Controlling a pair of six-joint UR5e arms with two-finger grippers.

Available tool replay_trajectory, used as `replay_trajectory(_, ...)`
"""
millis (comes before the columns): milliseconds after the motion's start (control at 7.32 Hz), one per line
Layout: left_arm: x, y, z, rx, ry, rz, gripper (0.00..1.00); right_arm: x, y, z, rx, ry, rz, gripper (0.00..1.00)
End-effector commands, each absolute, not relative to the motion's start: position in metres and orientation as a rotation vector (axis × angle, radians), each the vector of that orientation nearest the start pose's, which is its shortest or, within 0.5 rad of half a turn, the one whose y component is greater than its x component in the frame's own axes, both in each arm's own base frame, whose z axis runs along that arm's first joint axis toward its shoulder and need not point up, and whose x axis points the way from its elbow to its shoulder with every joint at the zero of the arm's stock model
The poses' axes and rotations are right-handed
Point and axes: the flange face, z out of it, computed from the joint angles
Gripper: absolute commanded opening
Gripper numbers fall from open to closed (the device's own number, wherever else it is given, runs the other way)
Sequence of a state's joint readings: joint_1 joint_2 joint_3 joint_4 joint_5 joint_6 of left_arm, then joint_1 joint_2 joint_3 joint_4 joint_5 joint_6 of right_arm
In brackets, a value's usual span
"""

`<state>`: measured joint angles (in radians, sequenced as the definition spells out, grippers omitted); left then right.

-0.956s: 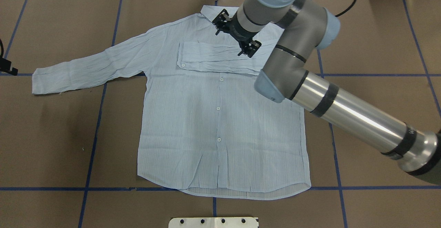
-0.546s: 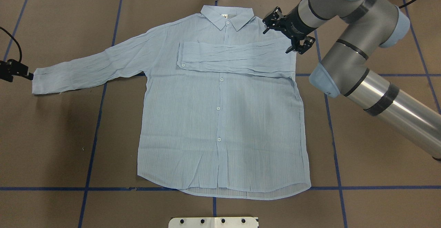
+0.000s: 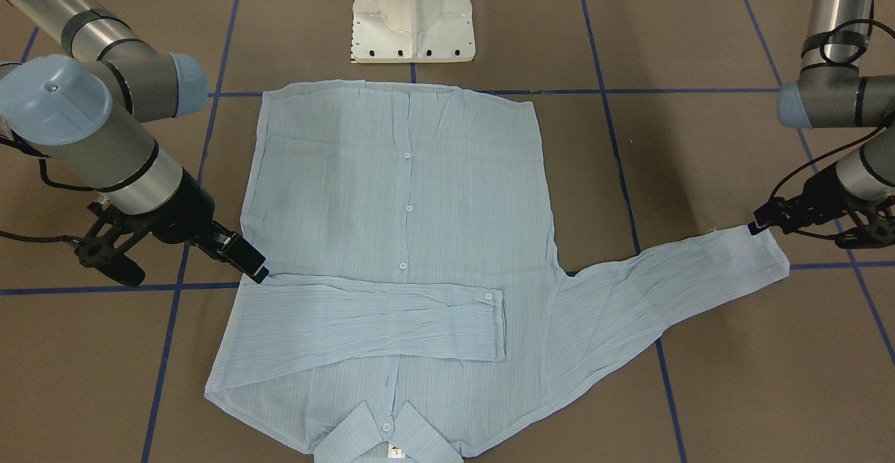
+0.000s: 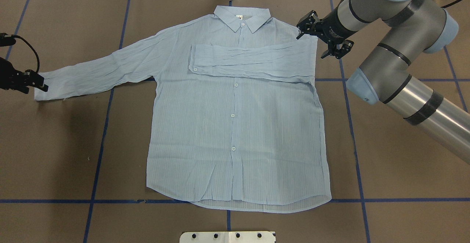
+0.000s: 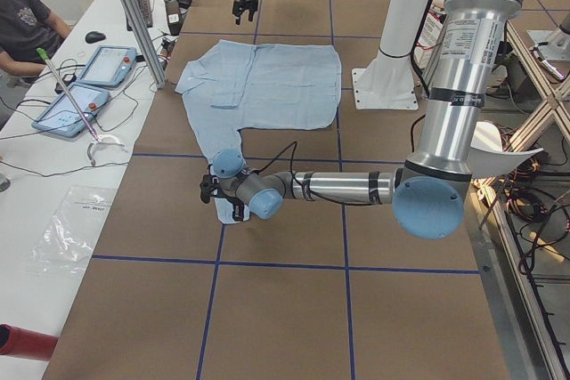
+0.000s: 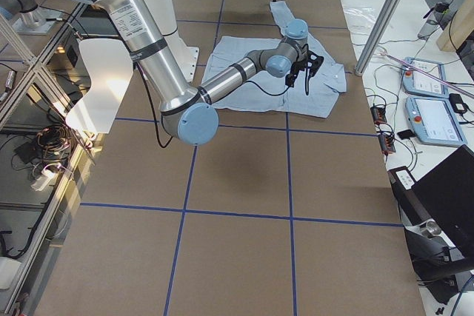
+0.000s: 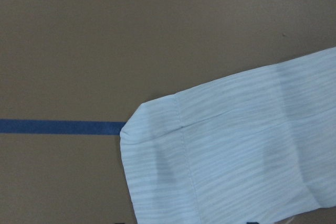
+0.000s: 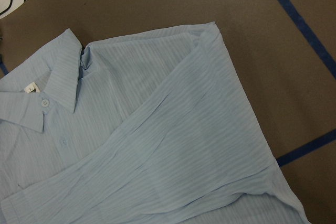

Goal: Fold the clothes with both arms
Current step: 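Release the sleeve and raise the right gripper while the left gripper grasps the other cuff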

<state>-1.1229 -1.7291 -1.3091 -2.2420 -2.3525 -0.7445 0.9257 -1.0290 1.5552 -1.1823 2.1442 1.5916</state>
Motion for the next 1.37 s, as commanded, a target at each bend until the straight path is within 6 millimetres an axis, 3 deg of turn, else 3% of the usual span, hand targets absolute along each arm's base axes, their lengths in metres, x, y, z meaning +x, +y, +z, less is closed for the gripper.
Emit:
replay_trajectory(0,0.197,-0.548,0.638,0.001,0.922,-0.061,0.66,-0.346,-0.596,0.304,-0.084,-1.043,0.603,1.00)
replay_trajectory(820,0.201,-0.540,0.649,-0.031,0.913,-0.078,0.65,-0.342,-0.594,0.301,-0.075,-1.050,0.603,1.00)
replay_trajectory(956,0.206,-0.538,0.649,-0.038,0.913,-0.078,0.61,-0.340,-0.594,0.301,-0.074,-1.050,0.605,1.00)
replay_trajectory(1230,0.205,-0.537,0.649,-0.039,0.912,-0.081,0.40,-0.337,-0.593,0.297,-0.070,-1.057,0.605,1.00)
